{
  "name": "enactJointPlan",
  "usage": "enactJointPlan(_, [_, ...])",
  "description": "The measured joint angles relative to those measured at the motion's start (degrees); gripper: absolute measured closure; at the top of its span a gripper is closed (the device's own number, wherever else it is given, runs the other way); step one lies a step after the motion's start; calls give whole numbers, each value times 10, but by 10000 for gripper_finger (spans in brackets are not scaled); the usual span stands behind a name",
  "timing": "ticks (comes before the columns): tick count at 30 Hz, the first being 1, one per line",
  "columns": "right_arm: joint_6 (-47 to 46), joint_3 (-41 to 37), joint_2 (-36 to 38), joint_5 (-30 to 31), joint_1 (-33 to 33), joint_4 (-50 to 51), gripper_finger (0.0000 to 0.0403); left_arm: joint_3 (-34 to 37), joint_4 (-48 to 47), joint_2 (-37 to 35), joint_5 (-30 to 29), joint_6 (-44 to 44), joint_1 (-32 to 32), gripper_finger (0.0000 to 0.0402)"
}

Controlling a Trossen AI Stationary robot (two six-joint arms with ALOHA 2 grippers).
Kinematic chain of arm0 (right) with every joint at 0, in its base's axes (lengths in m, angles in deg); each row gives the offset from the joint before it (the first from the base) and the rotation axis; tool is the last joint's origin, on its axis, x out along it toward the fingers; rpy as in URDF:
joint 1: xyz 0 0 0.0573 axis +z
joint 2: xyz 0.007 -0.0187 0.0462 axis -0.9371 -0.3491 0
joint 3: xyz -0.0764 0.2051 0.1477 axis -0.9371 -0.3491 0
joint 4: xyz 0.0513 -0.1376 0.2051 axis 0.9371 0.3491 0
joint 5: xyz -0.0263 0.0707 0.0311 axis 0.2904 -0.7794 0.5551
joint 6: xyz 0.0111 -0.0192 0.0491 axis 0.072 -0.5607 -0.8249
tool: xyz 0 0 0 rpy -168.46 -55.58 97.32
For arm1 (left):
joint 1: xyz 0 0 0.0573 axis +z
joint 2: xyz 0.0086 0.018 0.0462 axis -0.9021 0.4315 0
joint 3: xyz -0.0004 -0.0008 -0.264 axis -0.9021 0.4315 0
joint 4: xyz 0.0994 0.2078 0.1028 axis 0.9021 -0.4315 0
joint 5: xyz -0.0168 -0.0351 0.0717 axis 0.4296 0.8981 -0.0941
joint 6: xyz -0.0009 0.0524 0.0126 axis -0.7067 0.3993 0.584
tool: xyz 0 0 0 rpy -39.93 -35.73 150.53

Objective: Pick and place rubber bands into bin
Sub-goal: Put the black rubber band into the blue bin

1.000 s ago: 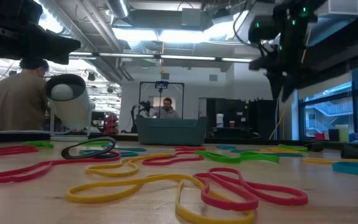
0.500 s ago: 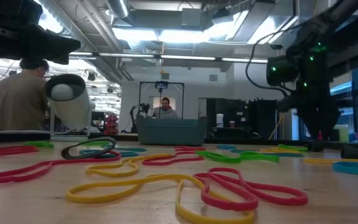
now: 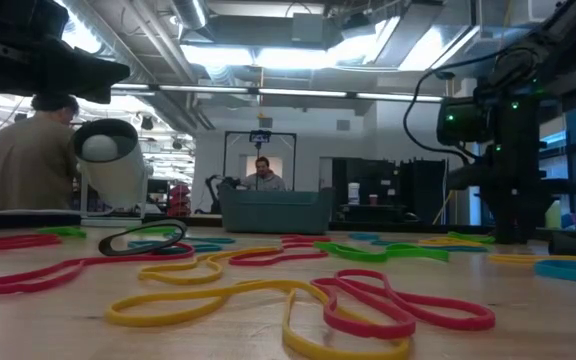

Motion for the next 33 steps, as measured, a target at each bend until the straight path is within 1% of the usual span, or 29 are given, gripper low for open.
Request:
enactJointPlan(3, [-6, 3, -4, 3, 0, -13, 281, 0, 0, 0, 0, 0, 0, 400])
enactJointPlan(5, [-11, 2, -5, 5, 0, -22, 292, 0, 0, 0, 0, 0, 0, 400])
enactJointPlan(7, [-12, 0, -7, 7, 5, -26, 317, 0, 0, 0, 0, 0, 0, 400])
enactJointPlan(10, [-26, 0, -7, 17, 20, -28, 376, 0, 0, 0, 0, 0, 0, 400])
enactJointPlan(11, [-27, 0, -7, 20, 25, -28, 388, 0, 0, 0, 0, 0, 0, 400])
enactJointPlan(14, [-54, 9, -8, 25, 38, -11, 392, 0, 0, 0, 0, 0, 0, 400])
enactJointPlan(17, [-74, 36, -2, 23, 55, 41, 398, 0, 0, 0, 0, 0, 0, 400])
enactJointPlan(19, [-86, 65, 8, 32, 68, 63, 399, 0, 0, 0, 0, 0, 0, 400])
enactJointPlan(22, [-113, 122, 16, 71, 94, 103, 400, 0, 0, 0, 0, 0, 0, 400])
enactJointPlan(26, [-118, 223, 13, 98, 127, 110, 401, 0, 0, 0, 0, 0, 0, 400])
enactJointPlan(30, [-104, 338, -18, 142, 147, 109, 401, 0, 0, 0, 0, 0, 0, 400])
enactJointPlan(33, [-63, 432, -69, 145, 150, 110, 402, 0, 0, 0, 0, 0, 0, 400])
